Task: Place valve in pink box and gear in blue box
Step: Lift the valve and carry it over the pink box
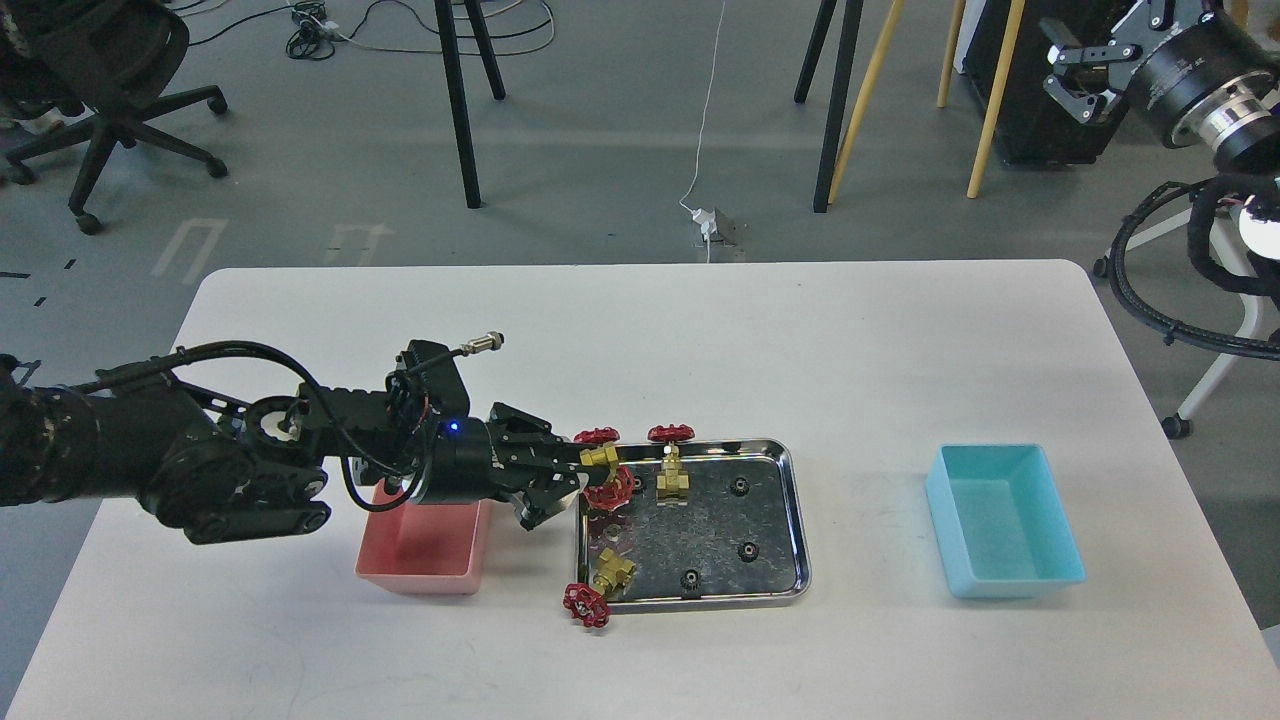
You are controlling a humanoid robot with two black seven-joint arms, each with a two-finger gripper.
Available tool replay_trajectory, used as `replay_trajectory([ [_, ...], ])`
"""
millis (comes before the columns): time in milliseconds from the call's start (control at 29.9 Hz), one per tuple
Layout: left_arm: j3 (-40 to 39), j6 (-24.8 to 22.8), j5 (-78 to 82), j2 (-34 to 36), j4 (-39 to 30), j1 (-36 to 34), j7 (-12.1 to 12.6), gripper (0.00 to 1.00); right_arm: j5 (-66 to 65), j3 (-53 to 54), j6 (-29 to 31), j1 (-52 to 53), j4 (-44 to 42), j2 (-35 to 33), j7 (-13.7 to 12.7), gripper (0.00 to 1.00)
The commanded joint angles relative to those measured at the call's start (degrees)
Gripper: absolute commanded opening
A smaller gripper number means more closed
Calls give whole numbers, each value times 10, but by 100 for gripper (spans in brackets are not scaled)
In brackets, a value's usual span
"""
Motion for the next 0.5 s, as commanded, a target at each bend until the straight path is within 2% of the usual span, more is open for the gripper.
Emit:
replay_trajectory([
  [0, -22, 0, 0, 56, -55, -27, 0, 13, 0, 0, 0, -1, 0, 2, 1, 100],
  [267, -29, 1, 60, 177, -75, -28, 0, 14, 0, 3, 0, -5, -1, 5, 2, 100],
  [468, -30, 2, 90, 224, -76, 13, 0, 14, 0, 3, 0, -6, -1, 6, 3, 100],
])
